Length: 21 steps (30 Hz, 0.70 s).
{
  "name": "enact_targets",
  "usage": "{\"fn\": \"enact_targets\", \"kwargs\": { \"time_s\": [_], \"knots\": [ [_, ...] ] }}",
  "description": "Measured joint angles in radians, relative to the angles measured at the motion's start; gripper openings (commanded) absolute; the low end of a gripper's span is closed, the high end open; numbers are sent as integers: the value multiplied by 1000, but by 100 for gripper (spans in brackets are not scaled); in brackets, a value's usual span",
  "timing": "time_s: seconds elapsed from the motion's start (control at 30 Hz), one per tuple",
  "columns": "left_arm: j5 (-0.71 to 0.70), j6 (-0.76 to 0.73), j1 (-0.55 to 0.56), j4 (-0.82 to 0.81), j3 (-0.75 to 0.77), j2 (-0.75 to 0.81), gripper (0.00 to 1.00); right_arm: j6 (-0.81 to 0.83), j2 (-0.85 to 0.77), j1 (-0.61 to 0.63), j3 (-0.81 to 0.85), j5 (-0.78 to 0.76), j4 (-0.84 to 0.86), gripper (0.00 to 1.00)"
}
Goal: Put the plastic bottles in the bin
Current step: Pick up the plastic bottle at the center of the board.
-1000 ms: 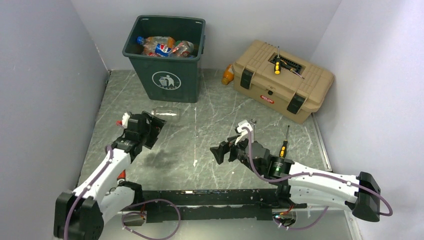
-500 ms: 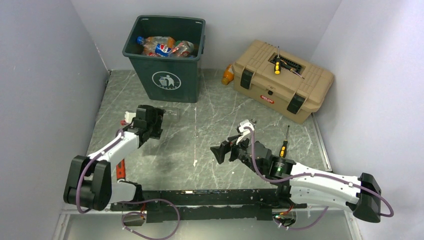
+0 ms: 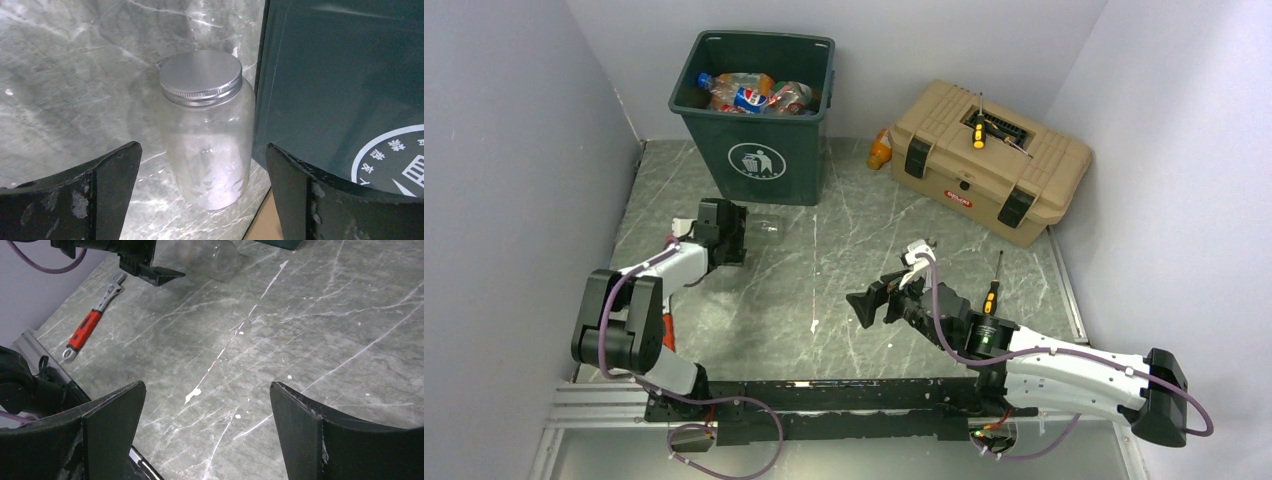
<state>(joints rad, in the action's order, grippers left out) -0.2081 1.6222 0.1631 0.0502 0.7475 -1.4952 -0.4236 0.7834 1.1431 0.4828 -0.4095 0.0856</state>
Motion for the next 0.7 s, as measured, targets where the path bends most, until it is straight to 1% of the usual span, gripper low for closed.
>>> {"fn": "enact_targets", "kwargs": {
  "time_s": [0.13,0.37,0.53,0.7],
  "knots": [
    [0,0,-3,-3,27,-34,99,-4,0,0,0,0,-3,100],
    [1,11,-8,-25,44,-110,88,-8,0,0,0,0,-10,100],
    [2,13,-9,-62,43,-138,74,-8,0,0,0,0,-14,100],
    [5,2,-10,-127,18,-140,53,-9,-1,0,0,0,-23,100]
  ]
}}
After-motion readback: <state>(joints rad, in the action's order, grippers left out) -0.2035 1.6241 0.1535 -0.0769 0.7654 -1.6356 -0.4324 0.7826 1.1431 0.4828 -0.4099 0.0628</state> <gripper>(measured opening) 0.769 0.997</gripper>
